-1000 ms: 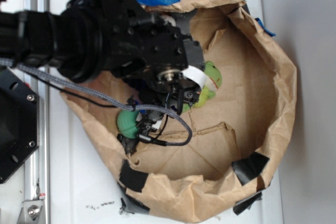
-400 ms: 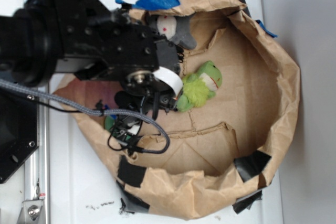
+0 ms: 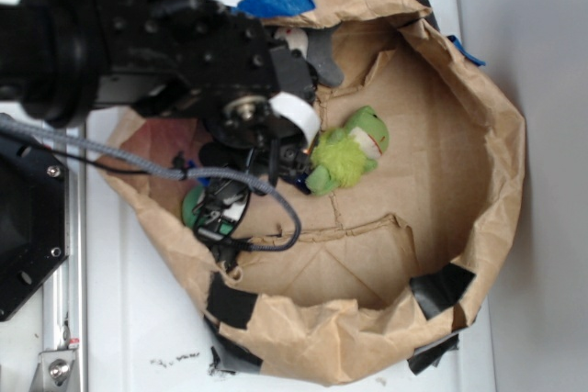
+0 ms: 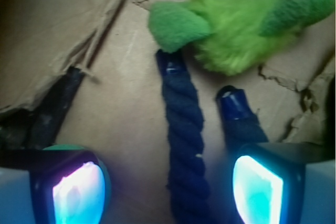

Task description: Grab the blue rope.

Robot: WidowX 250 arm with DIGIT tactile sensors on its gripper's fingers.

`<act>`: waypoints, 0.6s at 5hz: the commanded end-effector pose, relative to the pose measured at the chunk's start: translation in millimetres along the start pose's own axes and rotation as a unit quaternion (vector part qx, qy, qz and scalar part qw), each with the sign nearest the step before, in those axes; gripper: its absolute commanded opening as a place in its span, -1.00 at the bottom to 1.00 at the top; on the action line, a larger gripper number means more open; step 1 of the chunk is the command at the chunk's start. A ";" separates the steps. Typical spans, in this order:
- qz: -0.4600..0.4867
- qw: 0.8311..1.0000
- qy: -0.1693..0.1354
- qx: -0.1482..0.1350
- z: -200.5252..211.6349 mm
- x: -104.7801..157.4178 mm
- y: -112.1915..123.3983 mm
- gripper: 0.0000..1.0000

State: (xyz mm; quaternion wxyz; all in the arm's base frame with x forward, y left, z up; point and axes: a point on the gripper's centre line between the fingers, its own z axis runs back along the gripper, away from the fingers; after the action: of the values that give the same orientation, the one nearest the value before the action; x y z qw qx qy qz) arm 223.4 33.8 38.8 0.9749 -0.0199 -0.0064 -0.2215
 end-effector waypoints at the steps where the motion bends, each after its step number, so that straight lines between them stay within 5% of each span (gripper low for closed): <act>1: 0.000 1.000 0.004 0.010 -6.7 -1.5 7.0 1.00; 3: 0.011 0.999 0.040 0.000 -13.6 -11.5 -6.8 1.00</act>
State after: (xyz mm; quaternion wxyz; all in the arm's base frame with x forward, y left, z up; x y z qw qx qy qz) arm 216.8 34.5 25.6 0.9783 -0.0090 0.0236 -0.2055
